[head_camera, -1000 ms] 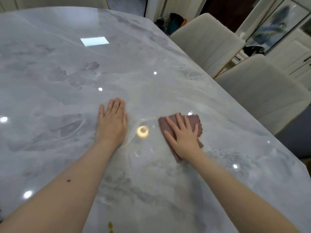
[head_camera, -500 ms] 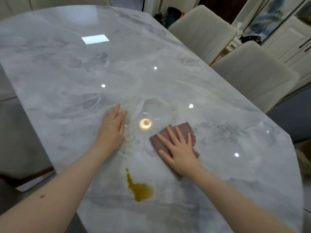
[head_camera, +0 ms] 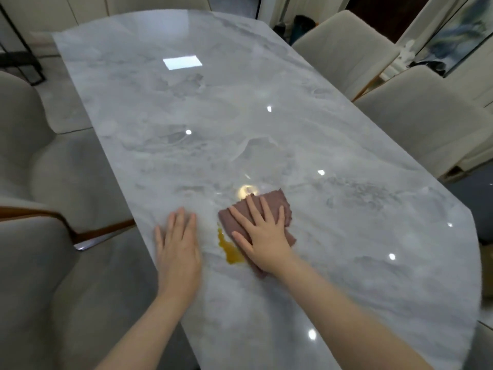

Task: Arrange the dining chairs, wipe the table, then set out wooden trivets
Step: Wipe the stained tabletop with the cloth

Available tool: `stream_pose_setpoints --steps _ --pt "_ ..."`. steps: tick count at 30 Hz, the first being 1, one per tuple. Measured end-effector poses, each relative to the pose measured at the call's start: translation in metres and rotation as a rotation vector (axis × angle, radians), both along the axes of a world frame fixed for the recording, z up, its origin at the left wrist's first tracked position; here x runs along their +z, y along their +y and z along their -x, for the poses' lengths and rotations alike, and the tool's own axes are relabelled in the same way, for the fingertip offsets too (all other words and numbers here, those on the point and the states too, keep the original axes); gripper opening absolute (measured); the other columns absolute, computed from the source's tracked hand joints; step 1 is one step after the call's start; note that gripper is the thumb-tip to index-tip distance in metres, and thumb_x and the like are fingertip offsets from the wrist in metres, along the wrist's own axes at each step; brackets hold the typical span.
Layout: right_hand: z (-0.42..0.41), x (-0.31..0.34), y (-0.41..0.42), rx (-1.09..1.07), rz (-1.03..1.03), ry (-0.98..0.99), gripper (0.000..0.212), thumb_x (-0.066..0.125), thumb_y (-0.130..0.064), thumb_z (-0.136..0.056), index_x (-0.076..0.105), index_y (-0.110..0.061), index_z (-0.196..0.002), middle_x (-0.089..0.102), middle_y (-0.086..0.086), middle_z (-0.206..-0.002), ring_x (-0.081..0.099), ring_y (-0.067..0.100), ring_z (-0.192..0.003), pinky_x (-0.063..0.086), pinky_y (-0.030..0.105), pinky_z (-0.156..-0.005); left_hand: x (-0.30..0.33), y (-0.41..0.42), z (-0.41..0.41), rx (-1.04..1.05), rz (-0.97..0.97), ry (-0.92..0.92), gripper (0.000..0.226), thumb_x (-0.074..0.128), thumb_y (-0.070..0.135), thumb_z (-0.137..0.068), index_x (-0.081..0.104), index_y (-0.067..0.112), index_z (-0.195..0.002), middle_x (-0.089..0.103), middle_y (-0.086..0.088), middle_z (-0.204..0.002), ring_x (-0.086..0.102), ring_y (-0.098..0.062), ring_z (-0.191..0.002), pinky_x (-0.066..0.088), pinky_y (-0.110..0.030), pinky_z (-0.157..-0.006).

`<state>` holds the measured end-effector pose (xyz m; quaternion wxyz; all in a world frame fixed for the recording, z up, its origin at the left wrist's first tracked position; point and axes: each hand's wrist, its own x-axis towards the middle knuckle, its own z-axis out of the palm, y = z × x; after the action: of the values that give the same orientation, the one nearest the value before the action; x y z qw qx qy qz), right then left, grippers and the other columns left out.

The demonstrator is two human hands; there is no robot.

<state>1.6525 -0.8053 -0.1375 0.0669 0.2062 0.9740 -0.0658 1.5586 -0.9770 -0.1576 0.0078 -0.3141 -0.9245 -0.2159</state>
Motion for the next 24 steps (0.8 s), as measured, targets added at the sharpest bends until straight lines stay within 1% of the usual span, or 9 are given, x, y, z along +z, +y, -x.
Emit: stream_pose_setpoints --steps 2,4,8,11,13,16,18,21,24 --pt "-0.036 0.002 0.013 -0.090 -0.026 -0.026 0.065 0.006 -0.065 -0.086 0.011 -0.048 -0.148 -0.001 -0.003 -0.161 -0.004 0.029 -0.148 -0.005 0.064 -0.111 -0.001 -0.007 -0.009 0.043 0.013 -0.007 0.055 0.030 0.014 -0.084 0.049 0.002 -0.133 0.043 -0.020 -0.142 0.037 -0.035 -0.134 0.012 -0.048 -0.111" --pt "-0.043 0.005 0.021 -0.198 -0.056 -0.075 0.065 0.004 -0.065 -0.086 0.009 -0.048 -0.148 -0.003 -0.004 -0.161 -0.005 0.027 -0.148 -0.003 0.063 -0.112 -0.002 -0.009 -0.014 0.049 0.053 0.008 0.055 0.032 0.011 -0.082 0.048 -0.001 -0.133 0.044 -0.022 -0.141 0.040 -0.038 -0.132 0.012 -0.046 -0.111" --pt "0.007 0.001 0.009 -0.310 -0.008 -0.039 0.054 0.023 -0.056 -0.098 0.011 -0.044 -0.149 -0.002 0.000 -0.162 -0.005 0.031 -0.147 -0.004 0.068 -0.110 -0.006 -0.010 -0.018 0.069 0.082 0.021 0.055 0.037 0.008 -0.082 0.045 -0.001 -0.136 0.042 -0.020 -0.143 0.037 -0.036 -0.134 0.012 -0.044 -0.113" --pt "0.045 -0.003 -0.013 -0.230 -0.011 -0.005 0.054 0.024 -0.054 -0.098 0.011 -0.043 -0.150 0.001 0.003 -0.162 -0.004 0.032 -0.147 -0.005 0.069 -0.109 -0.005 -0.010 -0.019 0.072 0.071 0.009 0.057 0.029 0.013 -0.084 0.044 0.001 -0.138 0.040 -0.018 -0.145 0.034 -0.033 -0.137 0.011 -0.043 -0.115" --pt "0.049 -0.003 -0.029 -0.135 -0.015 0.008 0.054 0.024 -0.055 -0.097 0.014 -0.043 -0.150 0.003 0.003 -0.161 -0.003 0.032 -0.147 -0.005 0.069 -0.108 -0.005 -0.011 -0.019 0.073 0.057 0.008 0.058 0.026 0.016 -0.085 0.043 0.001 -0.138 0.040 -0.017 -0.145 0.033 -0.032 -0.138 0.011 -0.043 -0.115" --pt "0.014 -0.002 -0.043 0.058 -0.020 0.037 0.058 0.018 -0.058 -0.093 0.018 -0.043 -0.149 0.008 0.002 -0.161 0.001 0.033 -0.147 -0.003 0.068 -0.109 -0.005 -0.012 -0.019 0.072 0.042 -0.001 0.058 0.027 0.016 -0.086 0.041 0.002 -0.140 0.038 -0.016 -0.147 0.030 -0.030 -0.139 0.011 -0.043 -0.116" --pt "-0.022 -0.003 -0.038 0.143 -0.037 0.021 0.056 0.018 -0.059 -0.093 0.016 -0.046 -0.148 0.008 0.000 -0.161 0.002 0.031 -0.148 -0.001 0.067 -0.110 -0.004 -0.012 -0.019 0.070 0.028 -0.006 0.058 0.028 0.015 -0.085 0.040 0.002 -0.140 0.036 -0.016 -0.148 0.029 -0.030 -0.140 0.011 -0.042 -0.117" --pt "-0.042 0.000 -0.015 0.123 -0.044 -0.018 0.056 0.017 -0.060 -0.093 0.013 -0.049 -0.148 0.004 -0.005 -0.161 -0.001 0.028 -0.148 -0.001 0.066 -0.111 -0.003 -0.011 -0.020 0.084 0.024 -0.010 0.058 0.027 0.012 -0.084 0.040 0.002 -0.140 0.037 -0.015 -0.148 0.028 -0.029 -0.140 0.007 -0.040 -0.117" --pt "-0.010 0.001 -0.007 -0.001 -0.013 -0.022 0.060 0.012 -0.062 -0.090 0.011 -0.047 -0.148 0.000 -0.003 -0.162 -0.004 0.029 -0.148 -0.005 0.066 -0.110 -0.002 -0.010 -0.020 0.087 0.026 -0.016 0.059 0.027 0.012 -0.083 0.041 0.003 -0.140 0.037 -0.015 -0.148 0.029 -0.029 -0.140 0.009 -0.041 -0.117"
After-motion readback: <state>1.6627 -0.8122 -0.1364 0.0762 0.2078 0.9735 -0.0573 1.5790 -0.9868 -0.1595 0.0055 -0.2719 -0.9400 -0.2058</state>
